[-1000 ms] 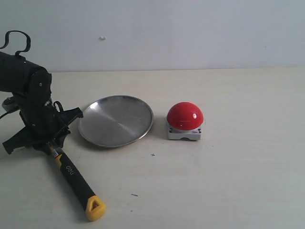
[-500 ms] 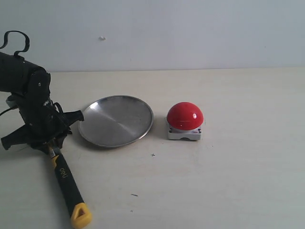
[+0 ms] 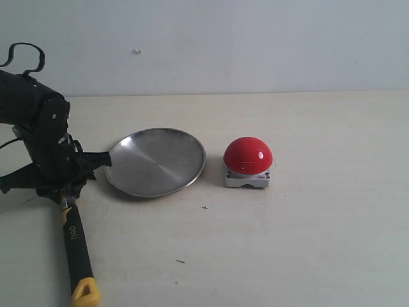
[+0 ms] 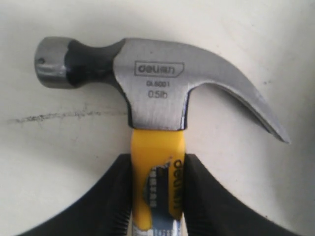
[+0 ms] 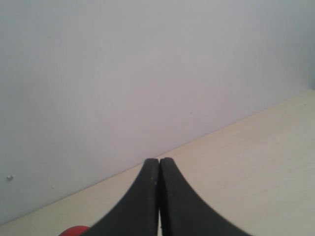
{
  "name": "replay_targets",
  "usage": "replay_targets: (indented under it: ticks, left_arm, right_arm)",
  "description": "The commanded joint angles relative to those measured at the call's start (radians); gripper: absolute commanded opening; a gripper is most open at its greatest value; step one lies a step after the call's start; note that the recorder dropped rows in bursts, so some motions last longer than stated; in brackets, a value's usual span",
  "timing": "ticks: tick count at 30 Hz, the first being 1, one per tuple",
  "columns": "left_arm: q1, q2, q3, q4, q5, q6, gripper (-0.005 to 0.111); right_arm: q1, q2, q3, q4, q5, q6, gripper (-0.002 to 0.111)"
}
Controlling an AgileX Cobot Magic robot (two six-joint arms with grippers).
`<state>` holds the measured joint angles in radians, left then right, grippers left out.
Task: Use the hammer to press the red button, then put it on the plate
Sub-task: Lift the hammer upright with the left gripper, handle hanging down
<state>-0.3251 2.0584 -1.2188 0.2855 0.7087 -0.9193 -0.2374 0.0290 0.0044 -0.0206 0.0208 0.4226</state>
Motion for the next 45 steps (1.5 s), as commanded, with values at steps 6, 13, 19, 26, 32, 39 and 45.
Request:
replay_targets:
  ticks: [6, 13, 19, 26, 32, 39, 45]
  left_arm:
    - [-0.002, 0.01, 0.006, 0.064, 0.023, 0.009, 0.001]
    - [-0.002, 0.01, 0.006, 0.06, 0.034, 0.078, 0.001]
    - [-0.002, 0.01, 0.006, 0.099, 0.032, 0.078, 0.001]
    - [0.004, 0.01, 0.006, 0.055, 0.071, 0.079, 0.001]
    - [0.006, 0.01, 0.006, 0.028, 0.071, 0.108, 0.0]
    - [0.037, 0.01, 0.006, -0.145, 0.074, 0.28, 0.0]
    - [0.069, 0.008, -0.046, -0.193, 0.256, 0.403, 0.0]
  right_arm:
    - [-0.006, -0.006, -0.004, -0.003, -0.004, -0.002, 0.0]
    - [-0.006, -0.006, -0.004, -0.003, -0.004, -0.002, 0.0]
    - [-0.006, -0.006, -0.004, -0.003, -0.004, -0.002, 0.0]
    - [-0.006, -0.006, -0.004, -0.003, -0.004, -0.002, 0.0]
    - [-0.006, -0.006, -0.004, -0.003, -0.004, -0.002, 0.0]
    - [-0.006, -0.006, -0.004, -0.003, -0.004, -0.002, 0.0]
    - [-0.006, -0.006, -0.004, -0.003, -0.004, -0.002, 0.0]
